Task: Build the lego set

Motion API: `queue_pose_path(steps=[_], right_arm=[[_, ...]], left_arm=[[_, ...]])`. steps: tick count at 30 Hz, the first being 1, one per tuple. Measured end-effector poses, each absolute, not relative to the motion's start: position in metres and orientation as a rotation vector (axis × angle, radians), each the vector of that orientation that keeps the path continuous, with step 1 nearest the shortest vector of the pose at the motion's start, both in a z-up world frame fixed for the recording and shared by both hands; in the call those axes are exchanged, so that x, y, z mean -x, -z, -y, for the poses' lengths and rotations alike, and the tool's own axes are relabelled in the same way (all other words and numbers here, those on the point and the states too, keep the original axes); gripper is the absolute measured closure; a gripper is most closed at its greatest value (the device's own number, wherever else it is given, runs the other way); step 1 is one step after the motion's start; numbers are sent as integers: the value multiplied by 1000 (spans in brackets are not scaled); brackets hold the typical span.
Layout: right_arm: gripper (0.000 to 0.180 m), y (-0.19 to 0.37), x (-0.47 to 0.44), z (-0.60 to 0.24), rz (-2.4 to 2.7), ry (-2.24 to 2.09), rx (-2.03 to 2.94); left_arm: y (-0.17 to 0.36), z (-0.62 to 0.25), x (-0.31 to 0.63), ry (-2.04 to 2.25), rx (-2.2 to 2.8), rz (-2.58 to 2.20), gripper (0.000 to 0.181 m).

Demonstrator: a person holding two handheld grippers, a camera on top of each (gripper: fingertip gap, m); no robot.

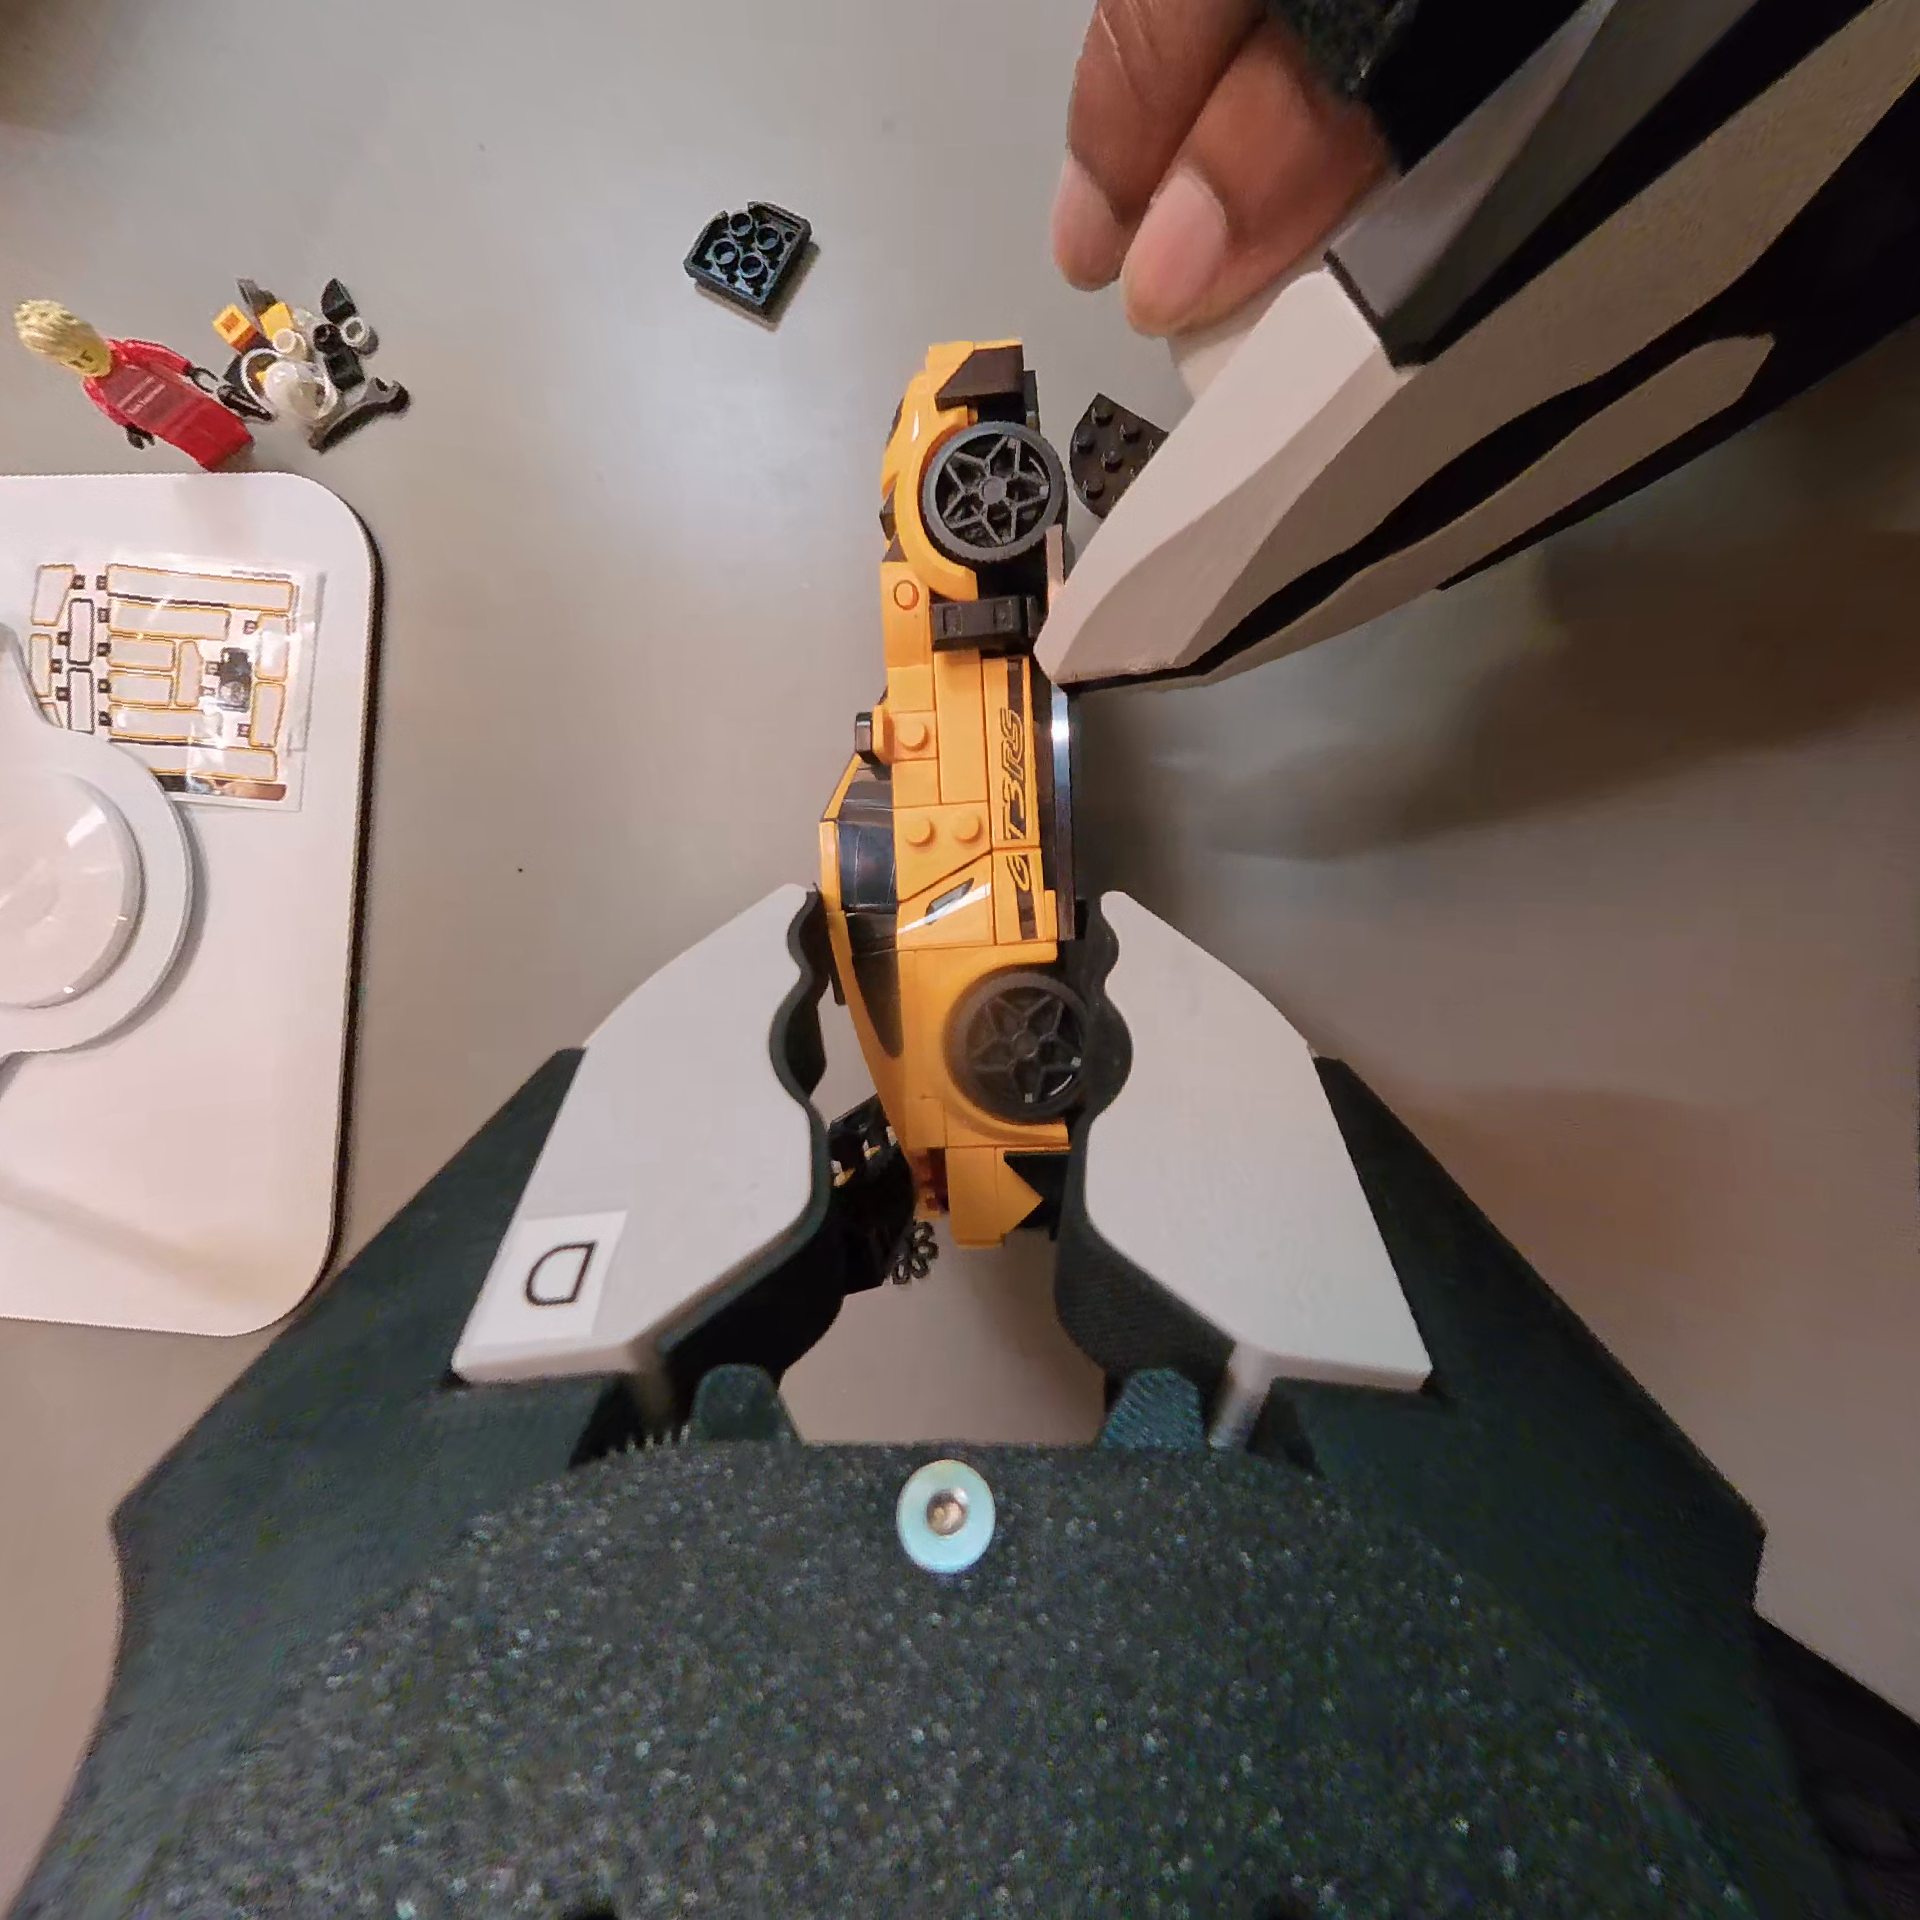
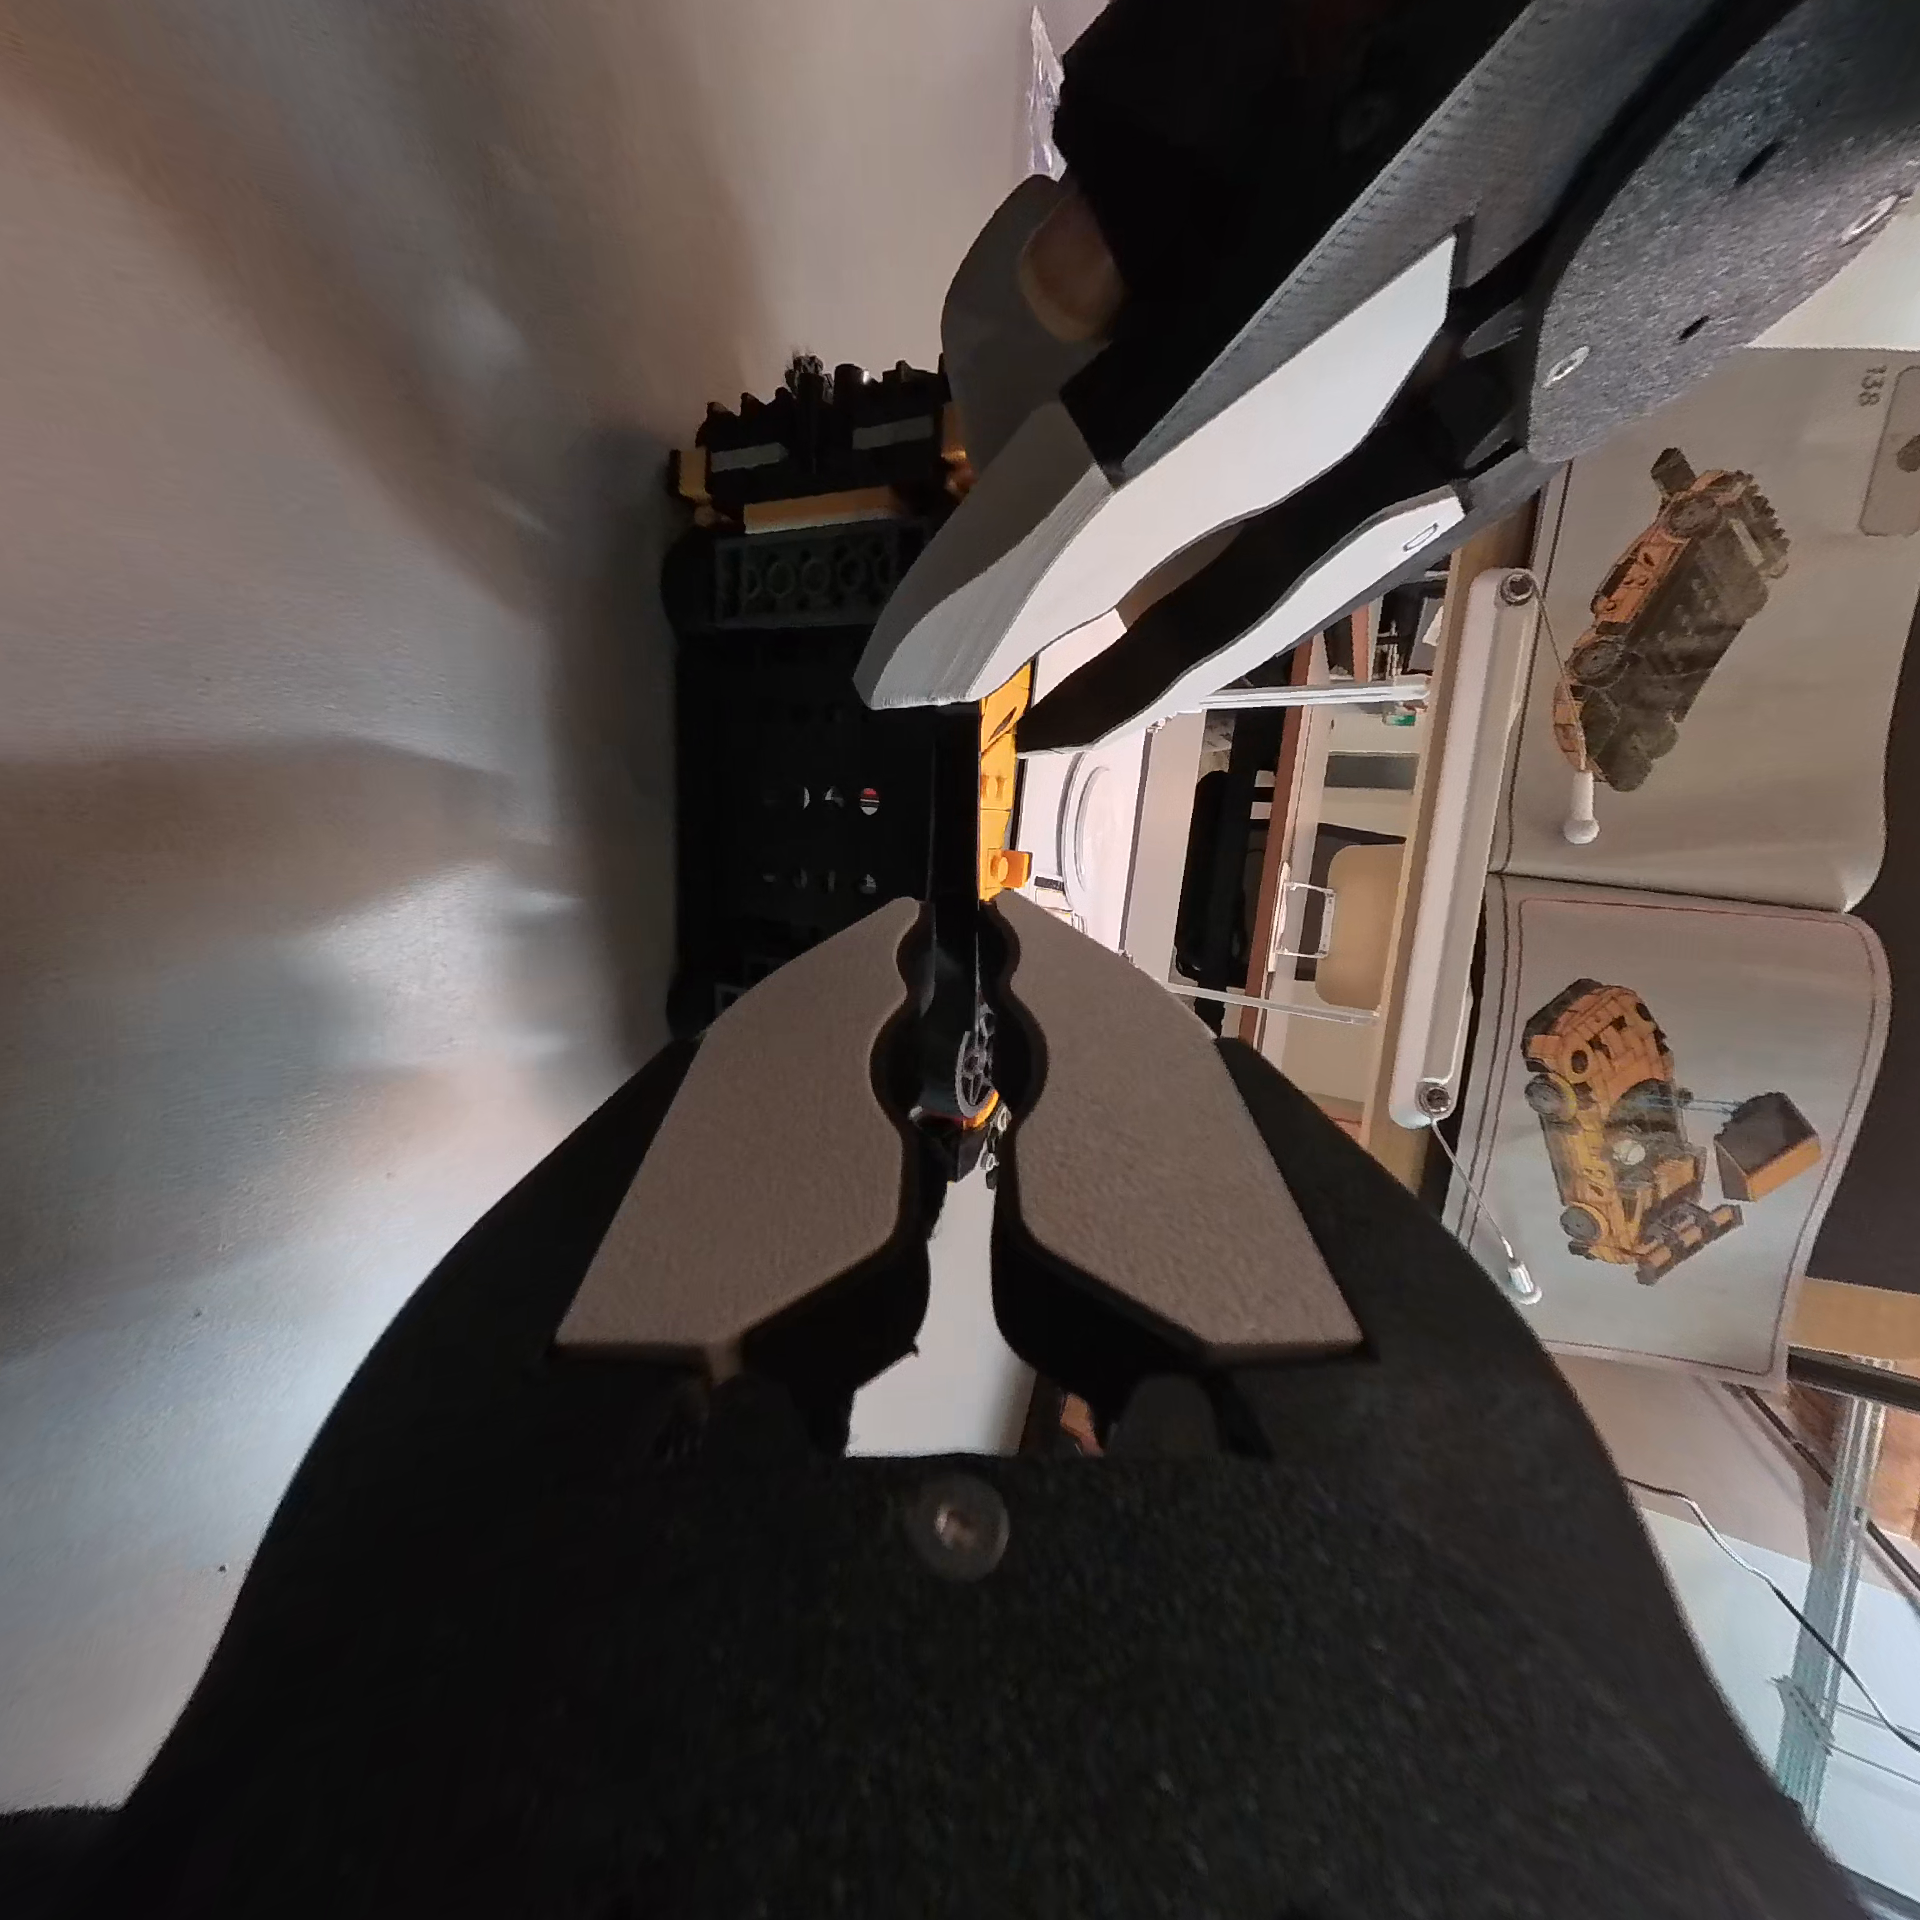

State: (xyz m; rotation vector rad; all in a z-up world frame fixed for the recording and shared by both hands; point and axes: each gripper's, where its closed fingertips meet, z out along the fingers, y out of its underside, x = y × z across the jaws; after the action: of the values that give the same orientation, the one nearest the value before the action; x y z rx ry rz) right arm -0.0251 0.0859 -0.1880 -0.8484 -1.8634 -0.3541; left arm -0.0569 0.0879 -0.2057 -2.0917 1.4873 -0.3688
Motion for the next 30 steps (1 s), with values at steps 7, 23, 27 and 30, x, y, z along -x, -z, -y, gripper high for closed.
queue_pose_path(steps=[7, 23, 27, 30], right_arm=[[162, 185, 18, -77, 1897, 165, 946], [126, 201, 40, -92, 2271, -883, 1518], [134, 206, 41, -93, 2296, -892, 1541], [136, 206, 42, -95, 2265, -890, 1577]], left_arm=[[206, -88, 57, 355, 2085, -1487, 135], [206, -89, 56, 339, 2074, -1487, 135], [206, -89, 56, 333, 2067, -1488, 135], [206, -89, 56, 359, 2071, -1480, 134]])
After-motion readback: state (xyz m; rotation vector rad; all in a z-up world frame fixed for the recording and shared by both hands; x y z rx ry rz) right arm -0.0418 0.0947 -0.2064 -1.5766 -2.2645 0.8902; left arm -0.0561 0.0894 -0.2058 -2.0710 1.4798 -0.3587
